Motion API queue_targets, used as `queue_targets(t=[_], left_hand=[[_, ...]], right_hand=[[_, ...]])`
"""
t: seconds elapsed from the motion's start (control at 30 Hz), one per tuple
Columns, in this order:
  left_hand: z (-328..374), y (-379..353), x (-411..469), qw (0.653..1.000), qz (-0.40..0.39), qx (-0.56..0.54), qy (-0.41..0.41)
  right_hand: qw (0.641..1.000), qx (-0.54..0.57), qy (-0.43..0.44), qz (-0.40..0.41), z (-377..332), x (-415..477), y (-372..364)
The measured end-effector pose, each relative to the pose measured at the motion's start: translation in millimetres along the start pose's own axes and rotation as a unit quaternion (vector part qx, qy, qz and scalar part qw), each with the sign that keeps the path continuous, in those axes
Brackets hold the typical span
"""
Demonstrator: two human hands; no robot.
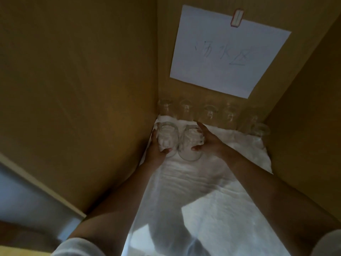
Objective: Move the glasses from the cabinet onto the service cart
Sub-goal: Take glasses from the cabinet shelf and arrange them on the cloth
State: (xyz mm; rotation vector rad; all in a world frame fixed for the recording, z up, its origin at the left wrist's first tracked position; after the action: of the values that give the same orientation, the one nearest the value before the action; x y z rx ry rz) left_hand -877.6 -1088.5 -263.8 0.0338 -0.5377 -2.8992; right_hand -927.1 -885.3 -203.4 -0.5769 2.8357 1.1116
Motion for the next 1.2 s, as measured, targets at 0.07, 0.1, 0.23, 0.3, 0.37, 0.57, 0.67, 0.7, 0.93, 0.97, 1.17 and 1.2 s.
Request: queue_targets(t=[0.07, 0.1, 0.23, 0.3, 0.37, 0.57, 0.67, 0.7, 0.93, 0.97, 1.17, 1.2], left_hand=[[-1.1, 0.2, 0.6, 1.000, 0.003, -0.001, -0.006], [-1.0, 0.6, 0.8, 1.000, 0.003, 0.001, -0.007], [1.3, 0.2, 0.9, 1.000, -0.002, 0.002, -0.007], [2.2, 1.5, 2.0, 1.000, -0.007, -0.011, -0.003], [4.6, 3.5, 4.0, 1.000, -0.014, -0.019, -0.007], [-1.4, 6.9, 4.0, 0.999, -0.032, -0.038, 0.013], [0.5, 7.3, 4.9, 0.999, -0.032, -0.032, 0.002], [0.4, 6.9, 6.1, 0.999, -0.031, -0.023, -0.001], [3.9, 5.6, 5.7, 0.999, -0.014, 0.028, -0.024], [5.4, 6.0, 6.5, 0.999, -0.008, 0.032, -0.025], [9.8, 2.2, -0.4, 0.993, 0.030, 0.108, 0.034], [12.0, -0.5, -9.4, 0.990, 0.039, 0.116, 0.070]], right_hand=[[1.000, 0.003, -0.004, -0.018, 2.9, 2.5, 1.4], [1.000, 0.012, -0.004, -0.026, 3.5, 3.8, 1.8], [0.998, 0.024, -0.003, -0.052, 6.0, 11.6, 4.9], [0.998, 0.025, -0.011, -0.060, 5.2, 14.2, 7.4], [0.998, -0.011, -0.003, -0.069, 1.9, 16.6, 9.9], [0.956, -0.277, 0.040, -0.086, -17.3, 27.2, 17.1], [0.944, -0.325, 0.049, -0.038, -26.4, 21.2, 10.0], [0.941, -0.333, 0.047, -0.015, -27.7, 16.9, 6.3], [0.976, -0.175, 0.005, 0.127, -0.2, -16.2, -14.3], [0.980, -0.158, -0.006, 0.119, 5.3, -20.8, -18.8], [0.982, -0.179, -0.054, -0.028, 27.6, -46.6, -44.7], [0.978, -0.195, -0.056, -0.052, 30.0, -50.7, -47.0]])
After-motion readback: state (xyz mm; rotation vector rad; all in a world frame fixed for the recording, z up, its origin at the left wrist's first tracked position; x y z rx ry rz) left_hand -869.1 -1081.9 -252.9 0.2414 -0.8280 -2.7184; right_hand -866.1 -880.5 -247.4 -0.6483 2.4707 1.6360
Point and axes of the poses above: each hand's wrist, its own x-axis towards the middle knuckle, its own y-axis out of the back of the hand, z = x × y, the point moved 3 cm from there along x, towards the middle knuckle, and after that the axes turned 1 degree about x, right-handed, at the moved point
